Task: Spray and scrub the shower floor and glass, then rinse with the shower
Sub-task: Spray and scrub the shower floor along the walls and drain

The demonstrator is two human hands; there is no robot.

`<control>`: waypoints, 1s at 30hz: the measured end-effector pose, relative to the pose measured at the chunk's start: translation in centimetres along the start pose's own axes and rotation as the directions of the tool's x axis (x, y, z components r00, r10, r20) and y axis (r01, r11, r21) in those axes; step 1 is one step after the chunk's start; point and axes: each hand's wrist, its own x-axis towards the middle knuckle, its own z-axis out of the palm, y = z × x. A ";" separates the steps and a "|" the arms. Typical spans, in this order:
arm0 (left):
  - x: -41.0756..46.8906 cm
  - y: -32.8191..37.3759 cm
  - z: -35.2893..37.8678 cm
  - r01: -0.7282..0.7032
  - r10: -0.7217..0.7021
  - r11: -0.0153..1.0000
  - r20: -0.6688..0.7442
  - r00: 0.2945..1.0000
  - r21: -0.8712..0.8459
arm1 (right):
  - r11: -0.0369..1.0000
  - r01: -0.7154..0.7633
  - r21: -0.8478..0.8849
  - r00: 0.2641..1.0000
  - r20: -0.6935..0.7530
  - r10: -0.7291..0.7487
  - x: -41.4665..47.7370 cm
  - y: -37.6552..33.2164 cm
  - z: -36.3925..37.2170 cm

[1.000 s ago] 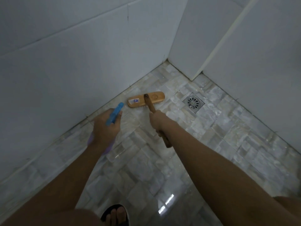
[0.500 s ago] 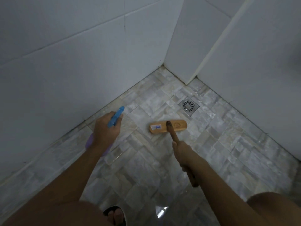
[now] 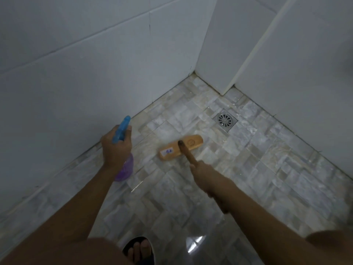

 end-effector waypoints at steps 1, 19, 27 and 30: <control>0.1 -0.1 -0.1 0.000 0.000 1.000 0.004 1.000 0.001 | 1.000 -0.017 0.002 1.000 0.009 0.017 -1.1 1.1 1.0; -2.6 -3.3 -7.1 0.258 -0.288 0.947 0.153 0.945 0.191 | 0.986 0.145 -0.077 0.989 0.039 -0.142 2.7 -7.9 2.1; -3.3 -3.7 -8.4 0.176 -0.193 0.963 0.065 0.979 0.204 | 0.984 0.148 -0.095 0.985 0.100 -0.138 -0.1 -5.9 5.5; -3.4 -3.7 -9.2 0.152 -0.165 0.974 0.065 0.984 0.168 | 0.976 0.198 -0.086 0.980 0.051 -0.194 3.1 -11.8 5.0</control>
